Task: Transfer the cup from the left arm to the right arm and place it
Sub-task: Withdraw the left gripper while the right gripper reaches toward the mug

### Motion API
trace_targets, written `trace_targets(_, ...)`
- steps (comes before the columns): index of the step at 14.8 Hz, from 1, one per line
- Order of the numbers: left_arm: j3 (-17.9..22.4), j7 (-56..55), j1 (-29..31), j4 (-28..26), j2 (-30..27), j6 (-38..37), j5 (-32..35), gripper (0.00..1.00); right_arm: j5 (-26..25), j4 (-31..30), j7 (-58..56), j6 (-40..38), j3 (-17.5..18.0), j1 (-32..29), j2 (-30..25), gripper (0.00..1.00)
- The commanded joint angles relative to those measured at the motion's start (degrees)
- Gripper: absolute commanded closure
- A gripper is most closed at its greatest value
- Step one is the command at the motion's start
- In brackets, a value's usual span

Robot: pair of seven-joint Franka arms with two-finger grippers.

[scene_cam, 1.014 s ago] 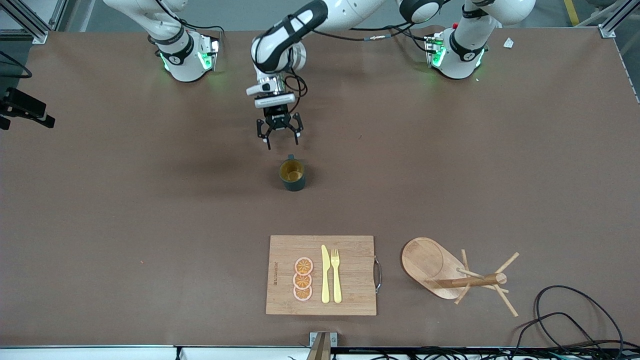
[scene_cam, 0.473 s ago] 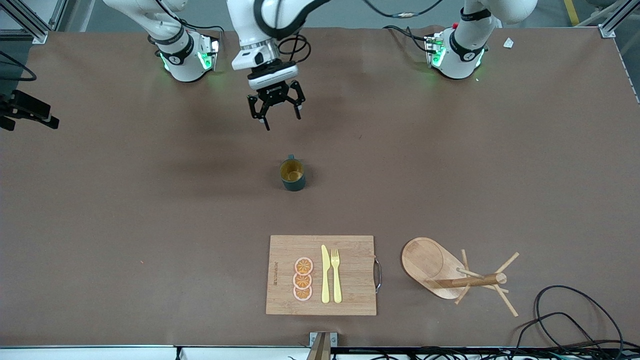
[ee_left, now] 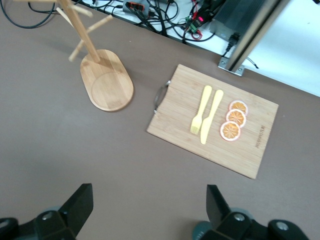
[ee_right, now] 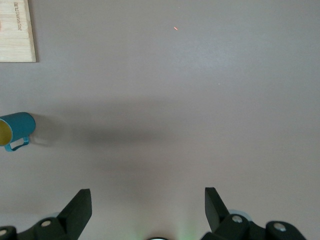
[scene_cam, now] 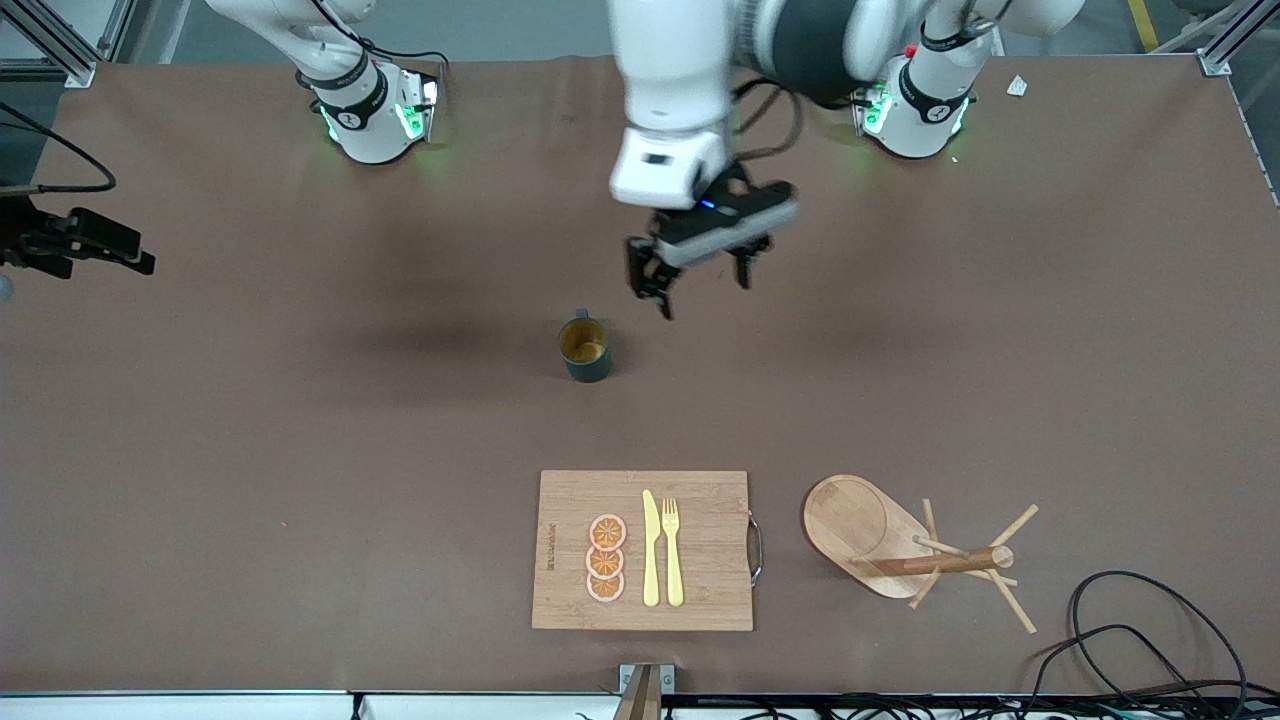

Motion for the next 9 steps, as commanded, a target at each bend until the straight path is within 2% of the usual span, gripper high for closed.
trace_targets(1, -0.65, 7.52, 7.34, -1.92, -4.35, -1.79, -7.06, 0.0, 0.49, -3.15, 4.13, 1.38, 0.17, 2.52, -2.35, 0.0)
trace_targets(5, -0.91, 22.46, 13.33, -1.74, -7.26, -6.98, -9.01, 0.0, 0.49, -5.52, 6.16, 2.96, 0.17, 3.67, -3.31, 0.0)
trace_targets(6, -0.74, 25.45, 15.35, -1.05, -8.04, -9.17, -11.89, 0.0, 0.49, -6.49, 6.16, 3.66, 0.17, 3.67, -3.75, 0.0)
trace_targets(9, -0.65, 31.61, 17.65, -0.6, -8.4, -9.54, -14.2, 0.0, 0.49, -8.51, 9.21, 5.15, 0.25, 4.98, -4.37, 0.0)
